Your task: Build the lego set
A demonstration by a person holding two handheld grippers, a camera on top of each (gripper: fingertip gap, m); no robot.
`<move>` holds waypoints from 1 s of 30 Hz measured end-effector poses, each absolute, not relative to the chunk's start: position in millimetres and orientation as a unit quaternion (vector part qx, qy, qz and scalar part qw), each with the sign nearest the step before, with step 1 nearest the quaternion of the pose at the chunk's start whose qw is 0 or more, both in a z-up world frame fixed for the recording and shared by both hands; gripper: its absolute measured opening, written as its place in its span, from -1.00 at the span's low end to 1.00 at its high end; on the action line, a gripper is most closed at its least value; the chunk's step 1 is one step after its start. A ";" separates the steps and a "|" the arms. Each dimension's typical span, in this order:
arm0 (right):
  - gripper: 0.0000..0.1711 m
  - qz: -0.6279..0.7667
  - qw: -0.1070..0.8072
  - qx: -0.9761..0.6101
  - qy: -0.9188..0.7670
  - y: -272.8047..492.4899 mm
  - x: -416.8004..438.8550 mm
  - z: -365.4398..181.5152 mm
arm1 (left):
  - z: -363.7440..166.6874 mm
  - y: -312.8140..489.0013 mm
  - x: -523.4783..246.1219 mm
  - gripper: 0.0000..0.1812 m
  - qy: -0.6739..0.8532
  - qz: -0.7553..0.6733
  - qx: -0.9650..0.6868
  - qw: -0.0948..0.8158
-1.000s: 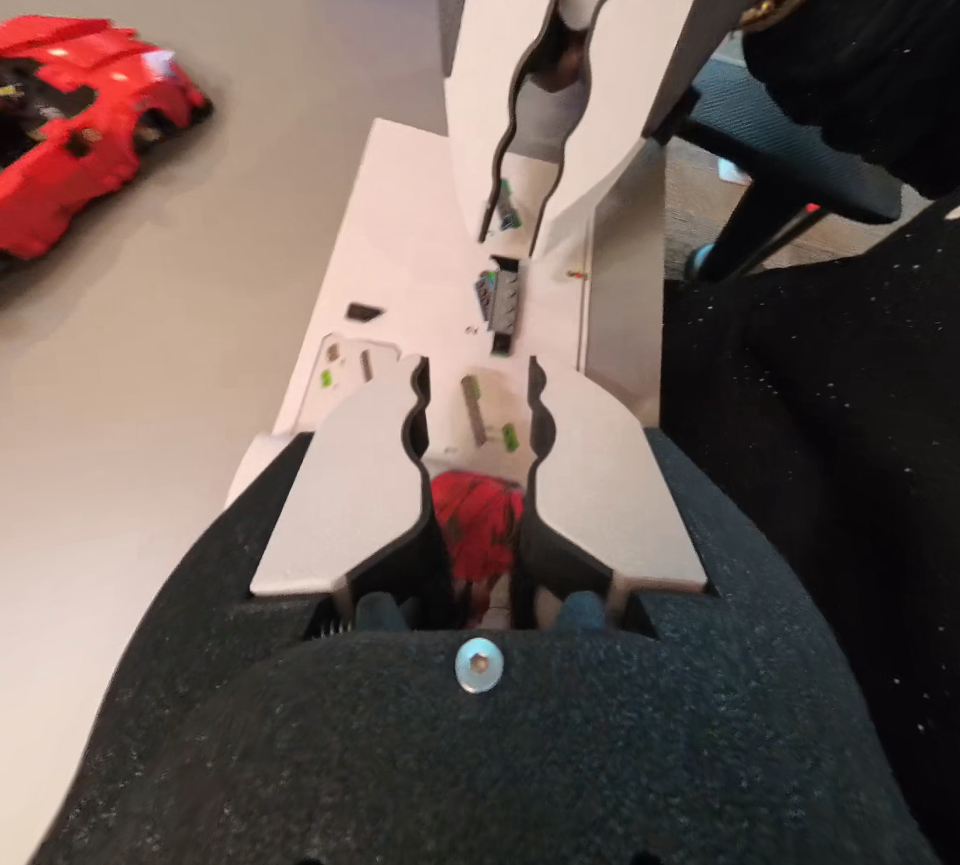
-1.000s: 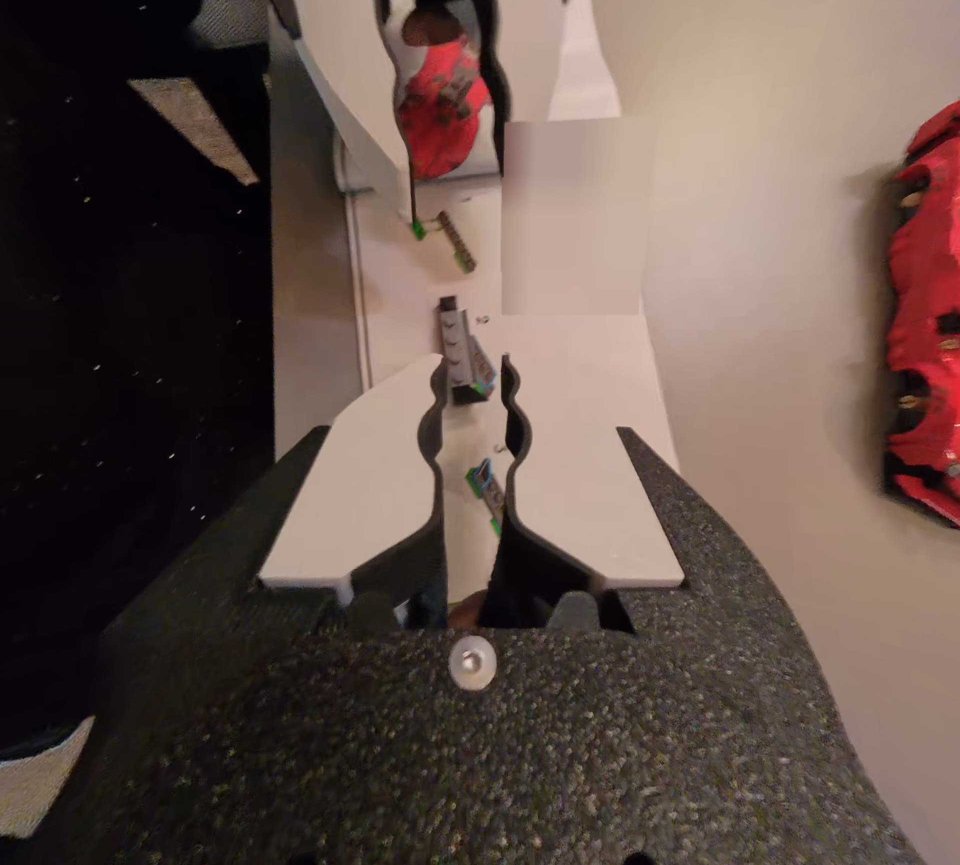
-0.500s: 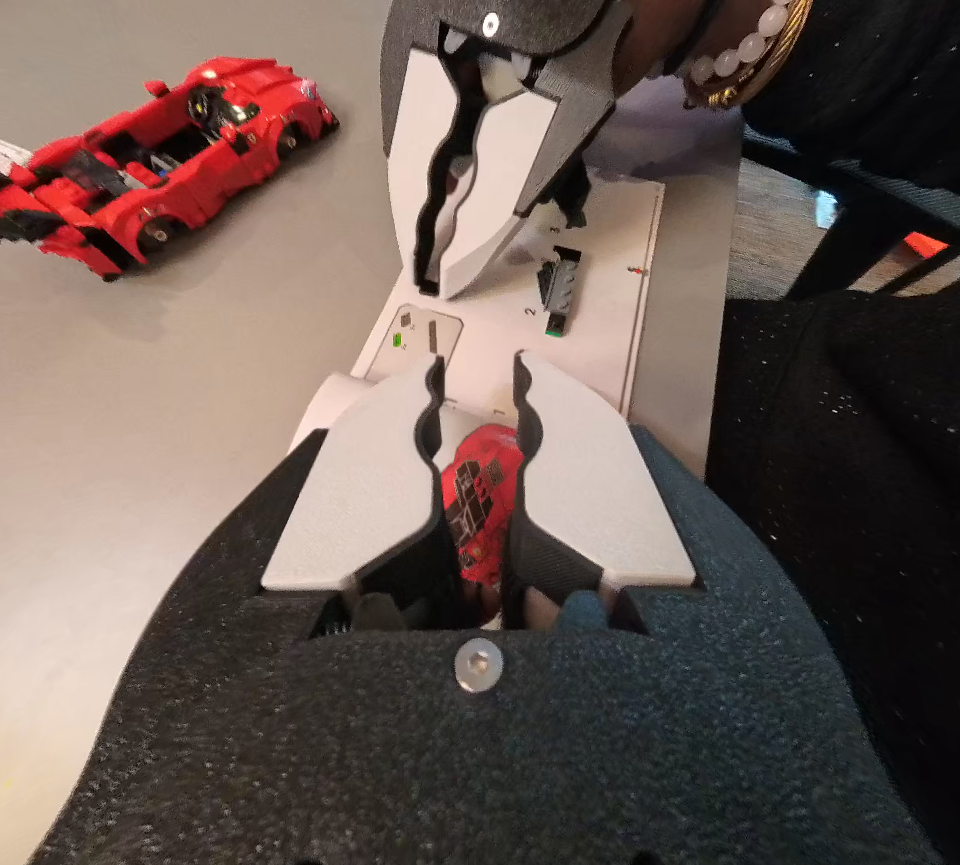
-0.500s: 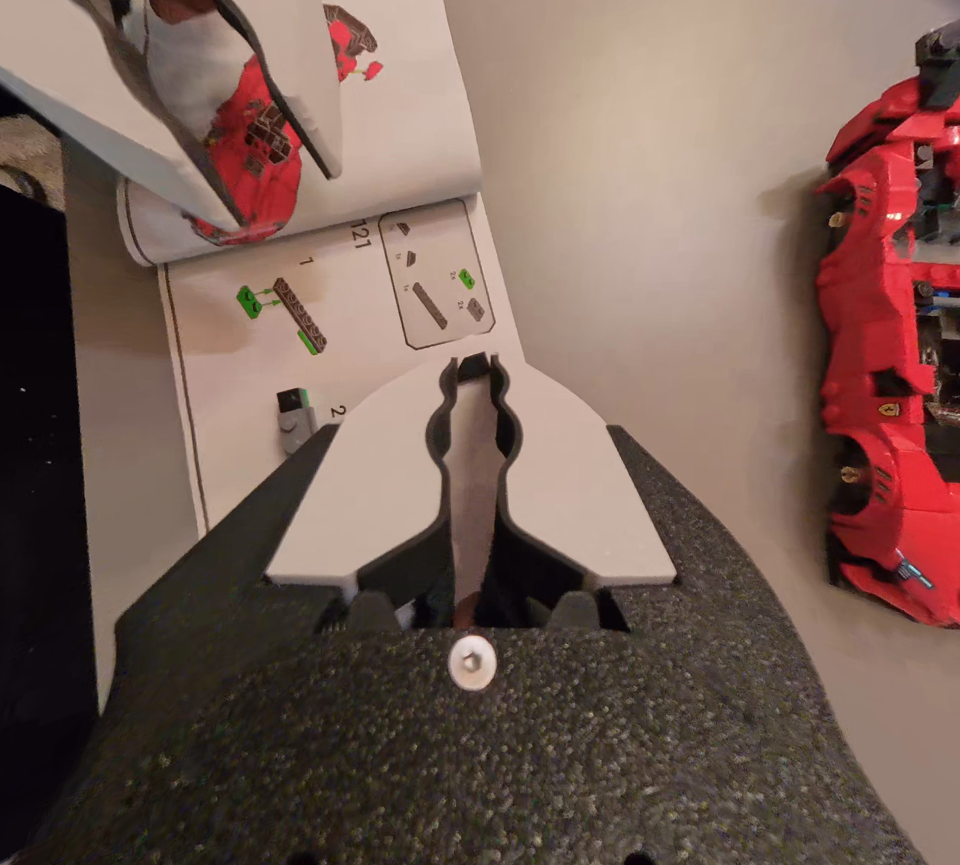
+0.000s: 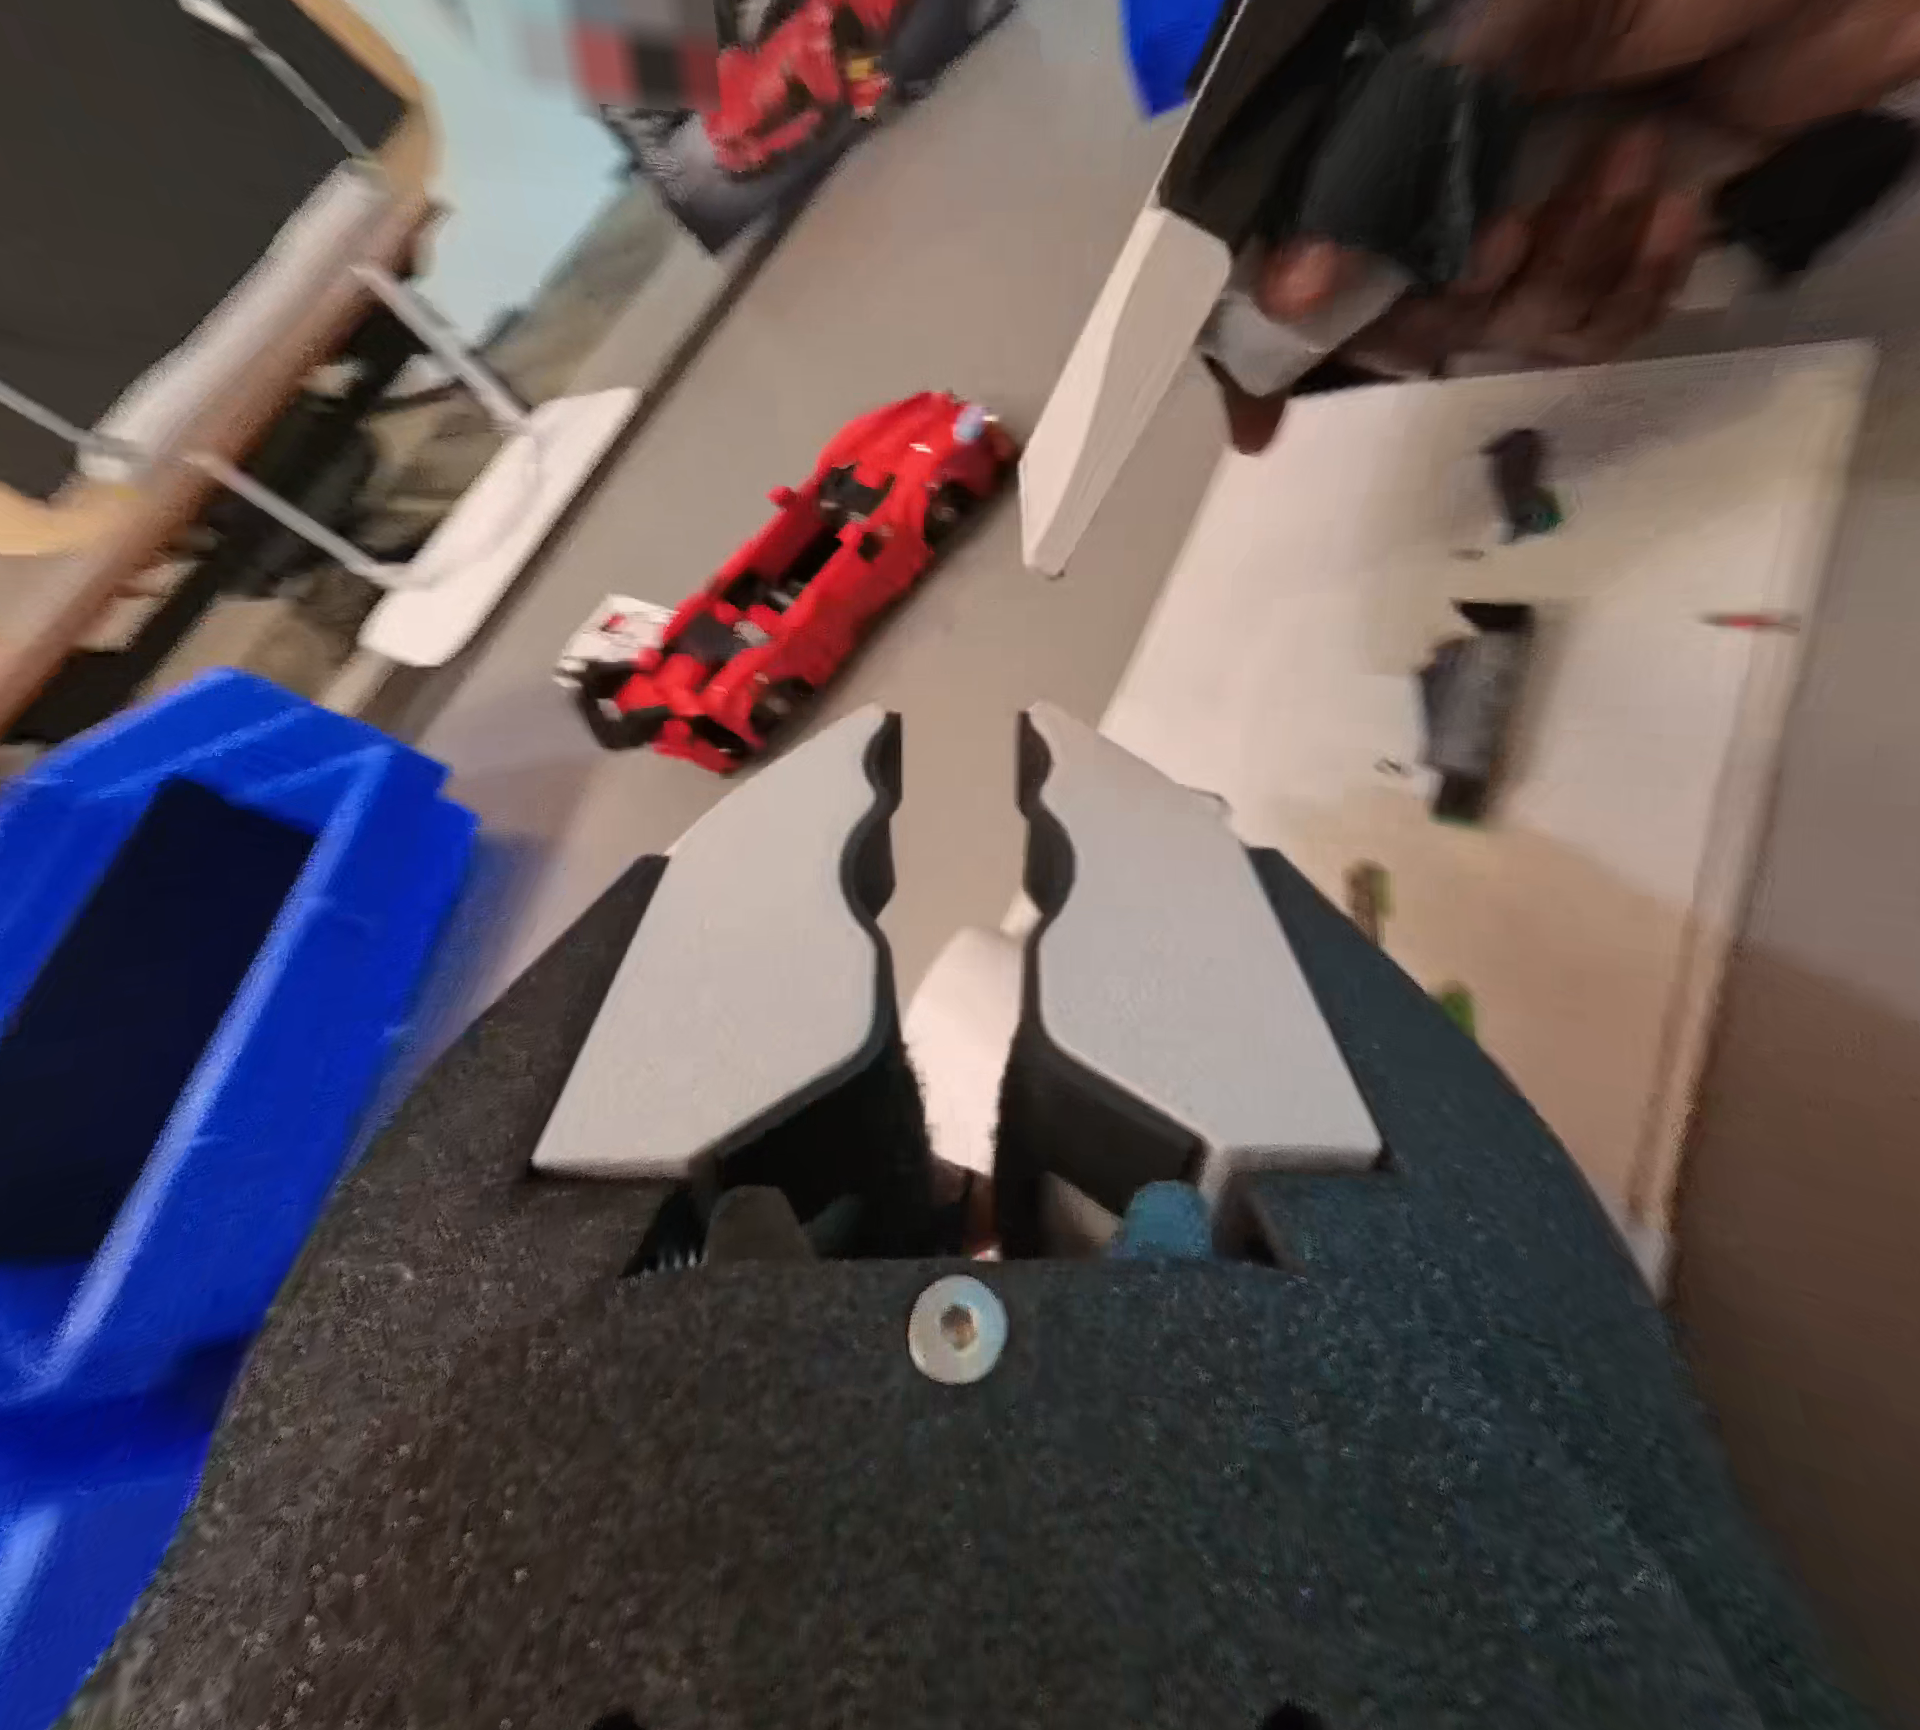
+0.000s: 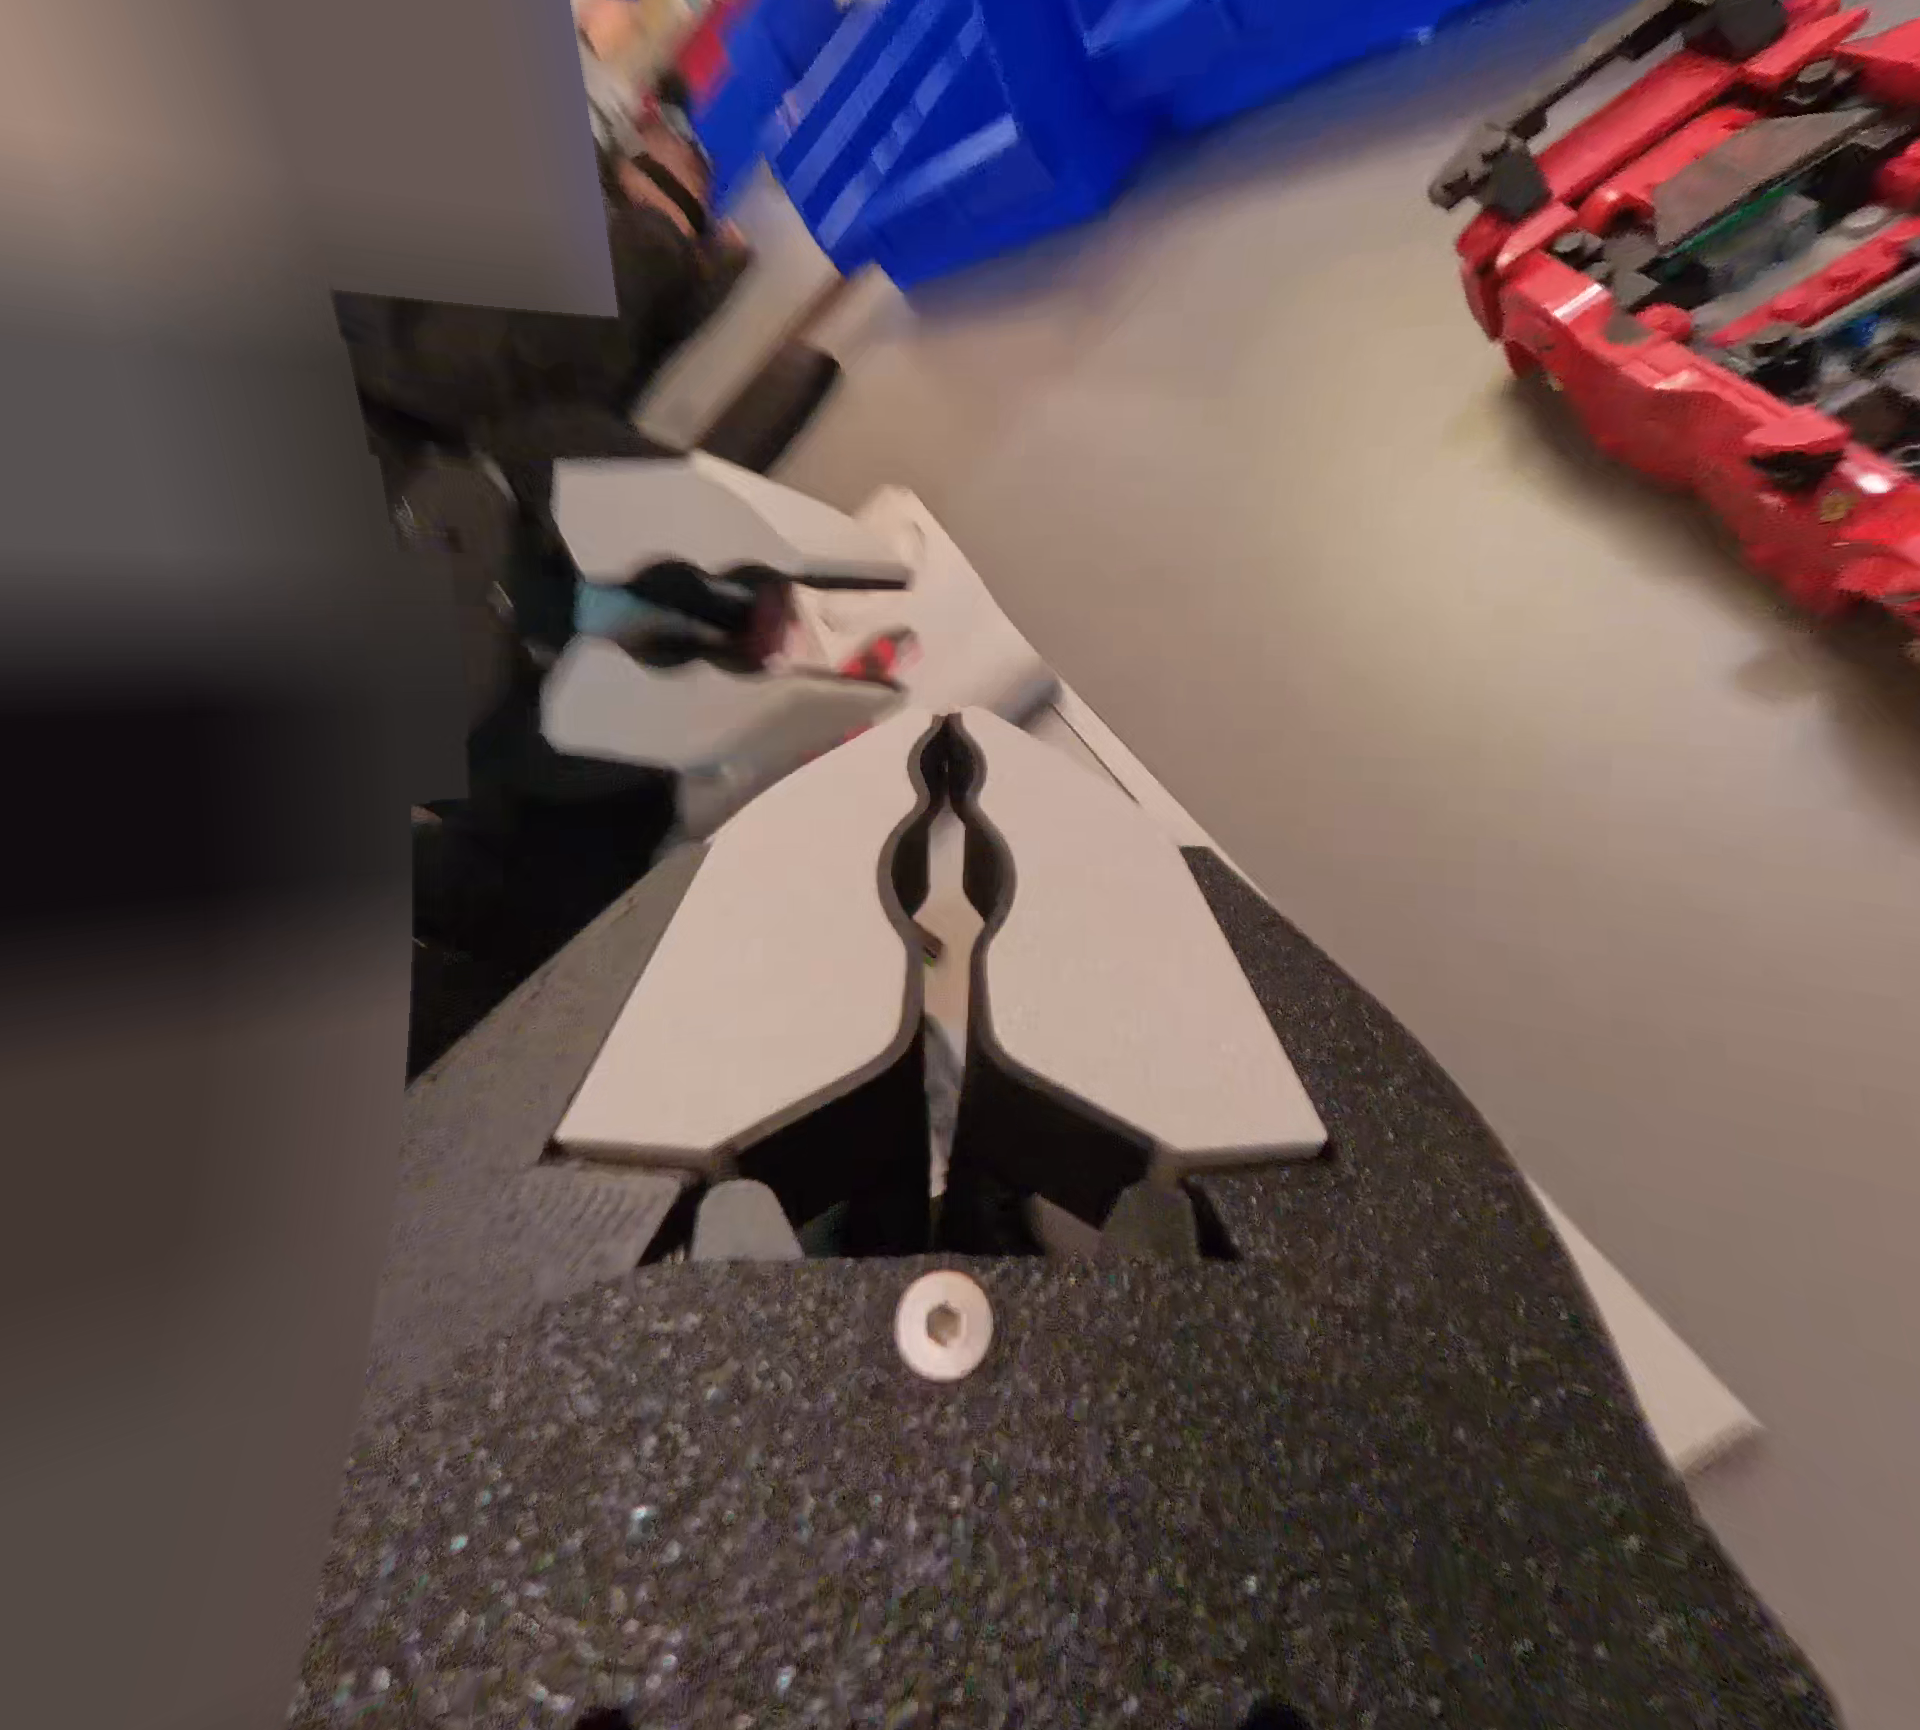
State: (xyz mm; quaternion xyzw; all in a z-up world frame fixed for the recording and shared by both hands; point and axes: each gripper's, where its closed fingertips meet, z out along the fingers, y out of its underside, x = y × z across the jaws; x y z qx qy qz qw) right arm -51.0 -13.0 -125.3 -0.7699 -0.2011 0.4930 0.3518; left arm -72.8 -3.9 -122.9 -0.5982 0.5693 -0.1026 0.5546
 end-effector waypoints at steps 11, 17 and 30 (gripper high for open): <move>-0.71 0.277 0.286 -0.732 -0.553 -52.0 -86.3 -169.4 | -119.0 15.0 -156.0 -0.94 0.440 -0.258 -0.679 0.528; -0.64 0.254 0.254 -0.686 -0.633 -44.2 -97.7 -183.7 | -127.5 -6.1 -140.5 -0.92 0.494 -0.250 -0.656 0.513; -0.87 0.471 0.314 -0.731 -0.382 -18.6 -99.3 -133.9 | -113.6 -22.8 -119.9 -0.53 0.541 -0.169 -0.569 0.596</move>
